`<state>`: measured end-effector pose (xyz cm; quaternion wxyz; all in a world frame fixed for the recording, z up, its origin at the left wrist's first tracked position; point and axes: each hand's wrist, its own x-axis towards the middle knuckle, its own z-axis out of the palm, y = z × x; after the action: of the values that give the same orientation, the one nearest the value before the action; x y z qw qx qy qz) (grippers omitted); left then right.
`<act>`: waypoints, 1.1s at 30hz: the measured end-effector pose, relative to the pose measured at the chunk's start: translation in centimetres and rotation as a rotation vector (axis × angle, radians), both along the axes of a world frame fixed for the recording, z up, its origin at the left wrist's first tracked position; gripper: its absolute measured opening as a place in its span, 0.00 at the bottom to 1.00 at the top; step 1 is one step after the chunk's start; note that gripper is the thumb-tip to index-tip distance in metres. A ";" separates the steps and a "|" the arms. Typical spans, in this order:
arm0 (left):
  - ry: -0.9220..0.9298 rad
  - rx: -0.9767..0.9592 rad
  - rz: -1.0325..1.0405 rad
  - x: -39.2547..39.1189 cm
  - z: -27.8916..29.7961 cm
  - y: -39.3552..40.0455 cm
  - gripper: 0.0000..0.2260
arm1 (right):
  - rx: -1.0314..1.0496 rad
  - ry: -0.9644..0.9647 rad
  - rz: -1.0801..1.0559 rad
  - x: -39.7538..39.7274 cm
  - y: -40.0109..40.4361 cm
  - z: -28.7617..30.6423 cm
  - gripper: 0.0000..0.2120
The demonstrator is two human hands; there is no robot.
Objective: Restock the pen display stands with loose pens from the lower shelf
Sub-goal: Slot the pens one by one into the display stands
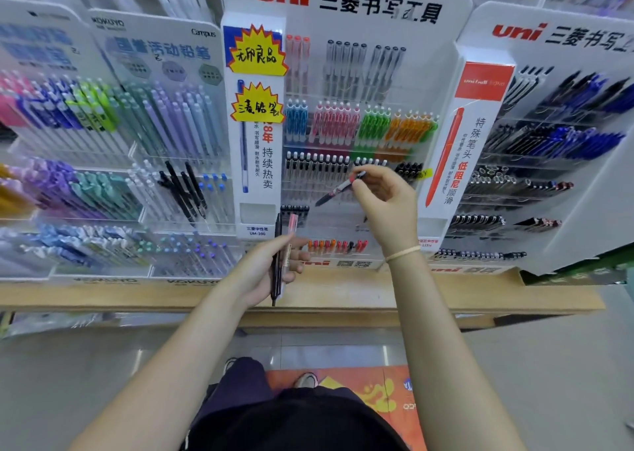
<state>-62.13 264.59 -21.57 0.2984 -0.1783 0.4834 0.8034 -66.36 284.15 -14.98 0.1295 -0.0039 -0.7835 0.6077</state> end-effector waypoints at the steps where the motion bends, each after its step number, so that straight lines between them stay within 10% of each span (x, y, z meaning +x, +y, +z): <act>1: -0.005 -0.002 -0.004 0.0 0.0 -0.1 0.17 | -0.004 0.016 -0.008 -0.2 0.1 0.2 0.08; 33: 0.143 -0.118 0.045 -0.8 -0.3 -0.8 0.10 | 0.403 -0.190 0.171 -2.8 -1.8 -4.2 0.06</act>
<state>-62.93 263.81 -21.87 0.2340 -0.1486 0.5460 0.7906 -69.19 282.33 -19.21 0.0014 0.0314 -0.8951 0.4448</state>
